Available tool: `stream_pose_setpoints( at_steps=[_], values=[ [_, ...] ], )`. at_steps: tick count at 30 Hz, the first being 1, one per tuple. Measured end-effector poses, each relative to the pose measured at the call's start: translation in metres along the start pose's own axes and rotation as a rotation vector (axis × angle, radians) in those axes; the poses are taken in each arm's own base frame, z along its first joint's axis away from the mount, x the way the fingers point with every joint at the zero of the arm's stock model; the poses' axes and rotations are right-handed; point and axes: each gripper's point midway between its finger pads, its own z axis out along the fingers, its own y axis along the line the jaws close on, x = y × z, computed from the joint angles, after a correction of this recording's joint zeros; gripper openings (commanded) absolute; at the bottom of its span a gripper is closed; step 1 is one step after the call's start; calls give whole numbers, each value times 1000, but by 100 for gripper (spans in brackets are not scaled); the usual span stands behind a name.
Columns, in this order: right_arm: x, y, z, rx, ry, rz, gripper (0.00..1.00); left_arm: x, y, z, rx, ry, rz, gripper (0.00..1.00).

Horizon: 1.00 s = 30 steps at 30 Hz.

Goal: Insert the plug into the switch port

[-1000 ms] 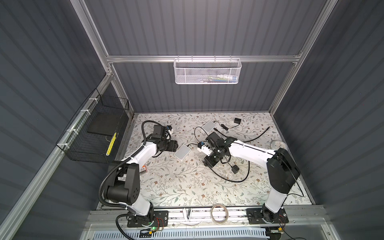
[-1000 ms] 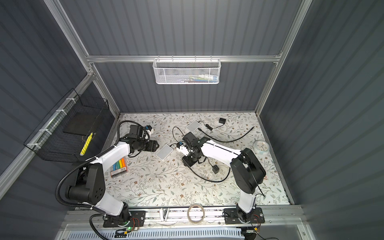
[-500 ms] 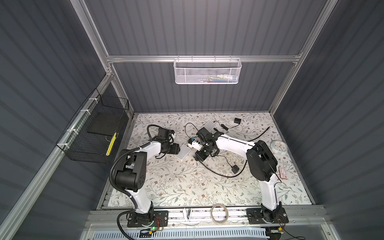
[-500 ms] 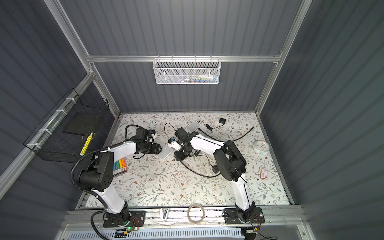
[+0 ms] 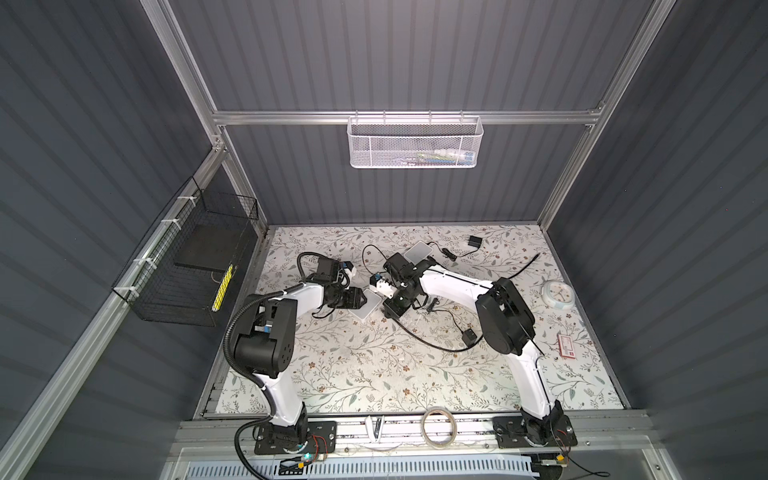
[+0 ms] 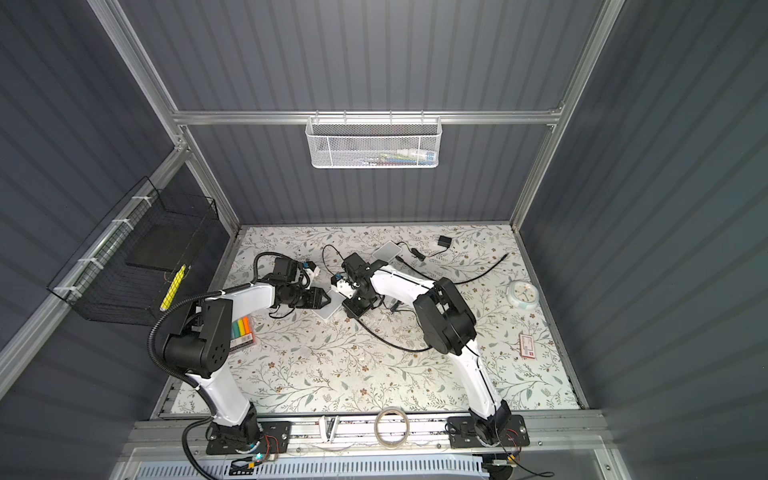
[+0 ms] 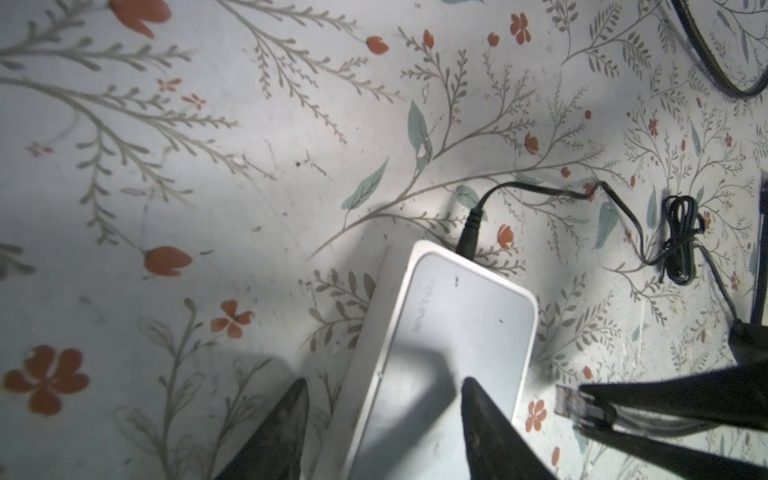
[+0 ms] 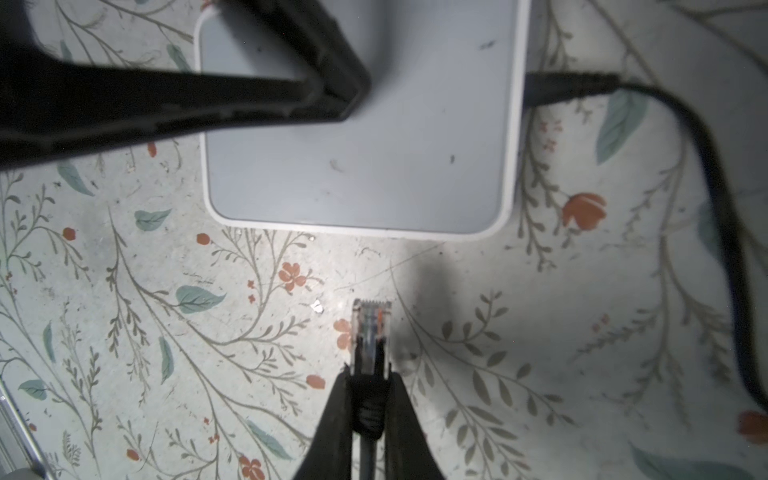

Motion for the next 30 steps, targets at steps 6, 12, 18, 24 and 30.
stream_pose_setpoints(
  at_steps=[6, 12, 18, 24, 30],
  values=[
    [-2, -6, 9, 14, 16, 0, 0, 8, -7, 0, 48, -1, -27, 54],
    [-4, -6, 9, 20, 17, -13, 0, 9, -11, 1, 74, 5, -42, 51],
    [-9, -6, 5, 28, 14, -29, 0, 10, -13, 1, 89, 8, -45, 50],
    [-6, -6, 8, 37, 37, -47, 0, 10, -15, 2, 98, 11, -46, 50],
    [-4, -12, 11, 68, 57, -73, 0, 10, -16, 3, 110, 13, -43, 50]
  ],
)
